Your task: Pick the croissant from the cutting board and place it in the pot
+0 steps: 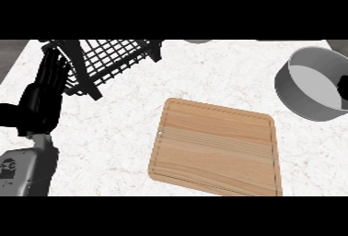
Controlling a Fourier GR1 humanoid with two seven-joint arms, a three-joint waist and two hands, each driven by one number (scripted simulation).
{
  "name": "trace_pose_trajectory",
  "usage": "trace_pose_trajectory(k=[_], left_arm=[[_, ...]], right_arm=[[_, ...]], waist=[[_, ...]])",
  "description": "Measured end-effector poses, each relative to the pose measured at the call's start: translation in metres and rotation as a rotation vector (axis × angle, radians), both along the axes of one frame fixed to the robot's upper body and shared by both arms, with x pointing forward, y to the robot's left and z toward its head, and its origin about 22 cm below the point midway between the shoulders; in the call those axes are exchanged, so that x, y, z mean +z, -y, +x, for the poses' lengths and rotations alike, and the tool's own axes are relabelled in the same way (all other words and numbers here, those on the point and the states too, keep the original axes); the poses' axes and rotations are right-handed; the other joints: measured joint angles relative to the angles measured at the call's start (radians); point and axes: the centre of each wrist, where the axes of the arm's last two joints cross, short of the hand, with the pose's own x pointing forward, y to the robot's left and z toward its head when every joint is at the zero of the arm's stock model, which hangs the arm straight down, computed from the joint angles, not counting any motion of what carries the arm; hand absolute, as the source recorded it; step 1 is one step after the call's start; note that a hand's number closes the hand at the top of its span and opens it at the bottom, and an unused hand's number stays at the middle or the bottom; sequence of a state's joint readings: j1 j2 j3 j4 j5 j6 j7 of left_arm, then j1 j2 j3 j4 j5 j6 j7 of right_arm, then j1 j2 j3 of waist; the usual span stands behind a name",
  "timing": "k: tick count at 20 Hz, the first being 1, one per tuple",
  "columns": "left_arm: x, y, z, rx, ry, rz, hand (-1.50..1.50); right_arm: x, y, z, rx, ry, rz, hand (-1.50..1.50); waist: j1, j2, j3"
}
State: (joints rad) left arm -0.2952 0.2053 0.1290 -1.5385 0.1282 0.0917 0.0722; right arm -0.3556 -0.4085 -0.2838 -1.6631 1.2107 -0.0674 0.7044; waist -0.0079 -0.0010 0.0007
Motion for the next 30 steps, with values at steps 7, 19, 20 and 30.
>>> trace_pose_trajectory(k=[7,19,20,30], left_arm=[[-0.004,0.003,0.000,-0.011,0.004,-0.003,0.00],[-0.004,0.011,-0.007,-0.017,0.006,-0.010,0.00],[-0.005,0.008,-0.005,-0.016,0.007,-0.008,0.00],[-0.003,0.008,-0.004,-0.009,0.001,-0.005,0.00]], right_arm=[[-0.023,0.061,0.005,0.000,-0.020,0.010,1.50],[-0.072,0.121,0.012,0.036,-0.122,0.296,-1.50],[-0.075,0.123,0.013,0.059,-0.122,0.315,-1.50],[-0.080,0.123,0.024,0.235,0.109,0.389,-1.50]], waist=[[0.009,0.002,0.000],[0.016,0.001,-0.001],[0.014,0.001,-0.004],[0.010,0.000,-0.001]])
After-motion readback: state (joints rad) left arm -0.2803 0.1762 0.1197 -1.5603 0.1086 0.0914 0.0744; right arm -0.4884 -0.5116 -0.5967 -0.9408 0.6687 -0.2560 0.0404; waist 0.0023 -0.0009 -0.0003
